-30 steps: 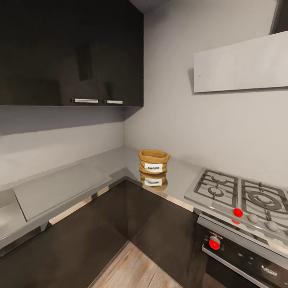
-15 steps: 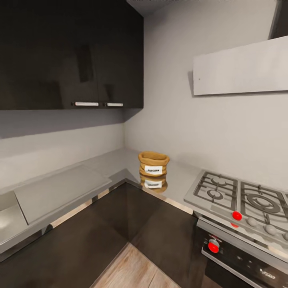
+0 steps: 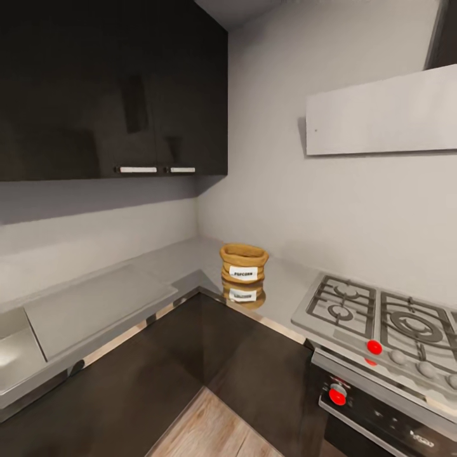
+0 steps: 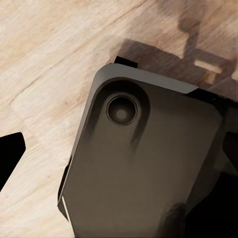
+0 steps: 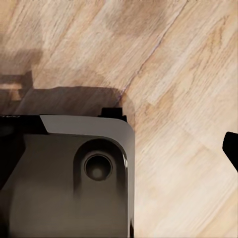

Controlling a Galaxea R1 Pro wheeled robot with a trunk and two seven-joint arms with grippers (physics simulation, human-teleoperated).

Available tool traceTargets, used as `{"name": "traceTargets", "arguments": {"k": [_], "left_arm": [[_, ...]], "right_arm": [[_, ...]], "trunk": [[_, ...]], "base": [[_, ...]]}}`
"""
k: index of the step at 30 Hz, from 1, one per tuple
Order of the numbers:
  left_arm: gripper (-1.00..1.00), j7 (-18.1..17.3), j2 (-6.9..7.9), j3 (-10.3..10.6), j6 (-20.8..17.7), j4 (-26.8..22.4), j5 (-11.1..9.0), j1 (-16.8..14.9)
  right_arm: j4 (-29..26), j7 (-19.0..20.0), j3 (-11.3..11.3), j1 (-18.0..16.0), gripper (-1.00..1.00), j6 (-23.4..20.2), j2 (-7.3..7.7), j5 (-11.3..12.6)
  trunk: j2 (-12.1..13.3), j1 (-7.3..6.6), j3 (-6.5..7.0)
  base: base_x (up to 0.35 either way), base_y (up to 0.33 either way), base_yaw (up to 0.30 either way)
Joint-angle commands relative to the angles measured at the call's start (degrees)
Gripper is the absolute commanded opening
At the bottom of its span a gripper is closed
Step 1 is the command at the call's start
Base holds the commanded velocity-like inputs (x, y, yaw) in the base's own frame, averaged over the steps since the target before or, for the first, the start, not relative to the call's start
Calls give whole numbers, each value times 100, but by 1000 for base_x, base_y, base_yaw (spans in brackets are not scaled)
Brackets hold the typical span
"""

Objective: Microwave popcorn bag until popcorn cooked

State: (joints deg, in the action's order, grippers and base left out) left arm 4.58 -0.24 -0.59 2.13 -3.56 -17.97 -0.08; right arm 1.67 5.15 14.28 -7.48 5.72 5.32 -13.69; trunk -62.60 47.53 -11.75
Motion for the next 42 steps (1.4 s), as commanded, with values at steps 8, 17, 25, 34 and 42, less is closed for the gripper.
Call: {"name": "traceTargets", "arguments": {"k": [8, 17, 25, 34, 42], "left_arm": [[100, 16, -2, -3, 14, -4, -22, -1], [100, 16, -2, -3, 16, -6, -30, -1], [100, 17, -2, -3, 16, -8, -27, -1], [100, 17, -4, -3, 16, -12, -22, -1], [100, 17, -5, -5, 16, -10, -22, -1]], "right_arm": [[12, 12, 50, -7, 100, 39, 3, -46], [18, 12, 55, -7, 100, 13, 1, -37], [18, 12, 58, -7, 100, 24, 4, -33], [16, 12, 51, -7, 100, 44, 4, -46], [-37, 52, -227, -7, 100, -15, 48, -231]], "trunk": [[277, -154, 119], [277, -154, 119], [277, -154, 119], [277, -154, 119], [277, -154, 119]], "base": [[0, 0, 0], [0, 0, 16], [0, 0, 249], [0, 0, 64], [0, 0, 0]]}}
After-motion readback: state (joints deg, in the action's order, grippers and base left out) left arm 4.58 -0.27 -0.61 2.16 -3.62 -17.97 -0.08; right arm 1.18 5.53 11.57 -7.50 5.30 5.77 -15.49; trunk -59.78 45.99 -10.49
